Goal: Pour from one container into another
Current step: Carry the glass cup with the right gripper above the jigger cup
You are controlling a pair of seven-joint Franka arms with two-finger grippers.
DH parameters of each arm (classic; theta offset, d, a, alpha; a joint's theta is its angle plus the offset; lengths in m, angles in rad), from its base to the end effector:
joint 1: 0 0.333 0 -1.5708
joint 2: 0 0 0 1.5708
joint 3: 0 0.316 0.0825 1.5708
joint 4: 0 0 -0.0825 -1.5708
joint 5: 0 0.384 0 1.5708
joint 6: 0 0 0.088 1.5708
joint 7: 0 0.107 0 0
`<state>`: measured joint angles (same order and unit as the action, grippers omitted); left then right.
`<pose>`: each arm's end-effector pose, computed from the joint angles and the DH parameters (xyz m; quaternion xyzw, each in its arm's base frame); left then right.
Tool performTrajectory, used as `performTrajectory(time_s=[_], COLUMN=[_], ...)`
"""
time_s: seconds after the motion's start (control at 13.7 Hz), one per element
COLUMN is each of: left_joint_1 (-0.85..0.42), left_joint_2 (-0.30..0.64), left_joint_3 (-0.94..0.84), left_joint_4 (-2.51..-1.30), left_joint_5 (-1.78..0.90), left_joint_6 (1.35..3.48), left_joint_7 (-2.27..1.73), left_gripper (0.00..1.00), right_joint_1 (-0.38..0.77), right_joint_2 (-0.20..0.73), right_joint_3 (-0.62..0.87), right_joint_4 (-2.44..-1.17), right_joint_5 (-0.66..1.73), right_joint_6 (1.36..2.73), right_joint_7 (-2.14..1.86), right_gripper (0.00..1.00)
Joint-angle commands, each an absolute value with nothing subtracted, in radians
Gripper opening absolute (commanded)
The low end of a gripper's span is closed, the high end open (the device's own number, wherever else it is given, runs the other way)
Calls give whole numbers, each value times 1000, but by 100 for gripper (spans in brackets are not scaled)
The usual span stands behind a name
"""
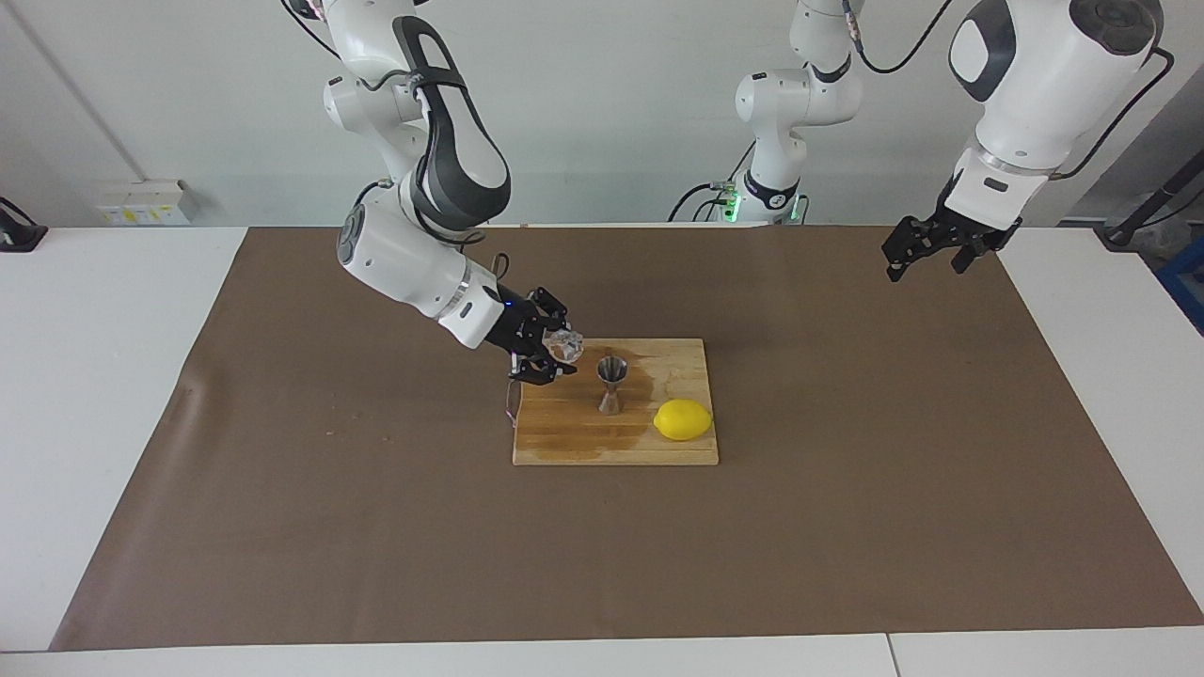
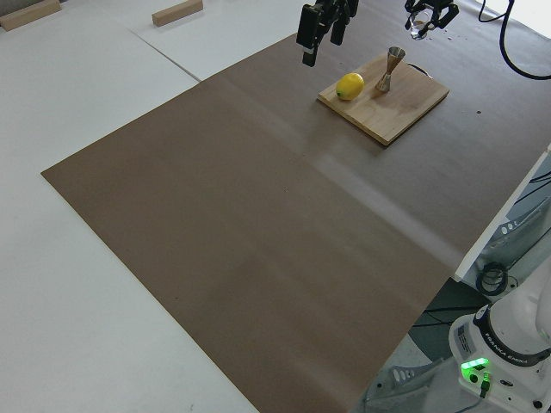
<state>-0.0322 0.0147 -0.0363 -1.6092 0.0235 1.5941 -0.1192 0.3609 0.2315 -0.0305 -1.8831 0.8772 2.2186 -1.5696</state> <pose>0.5586 -0.0357 0.6002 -0.9995 -0.0249 0.0138 0.0128 0.5863 0.2284 0.4061 -0.7201 -0.5982 -0.2412 0.2559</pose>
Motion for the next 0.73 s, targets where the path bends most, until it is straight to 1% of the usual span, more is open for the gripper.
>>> performTrajectory(time_s=[0.0, 0.29, 0.44, 0.51, 0.58, 0.66], left_joint_1=[-29, -29, -29, -29, -29, -29], left_joint_2=[-17, -17, -17, -17, -17, -17], left_joint_3=[-38, -38, -38, -38, -38, -38], left_joint_4=[-1646, -1646, -1646, -1646, -1646, -1646], left_joint_5=[38, 38, 38, 38, 38, 38], left_joint_6=[1600, 1600, 1600, 1600, 1600, 1598], left_joint_7=[-130, -130, -130, -130, -130, -130], left_gripper=[100, 100, 100, 100, 100, 100], right_joint_1=[362, 385, 385, 387, 387, 388], right_joint_2=[215, 222, 241, 242, 247, 259], right_joint_3=[-28, -28, -26, -26, -26, -26], right_joint_4=[-1873, -1849, -1798, -1792, -1786, -1773], right_joint_5=[810, 784, 708, 701, 698, 698], right_joint_6=[2226, 2227, 2215, 2215, 2215, 2214], right_joint_7=[-1488, -1454, -1384, -1370, -1367, -1365], right_gripper=[21, 20, 20, 15, 13, 13])
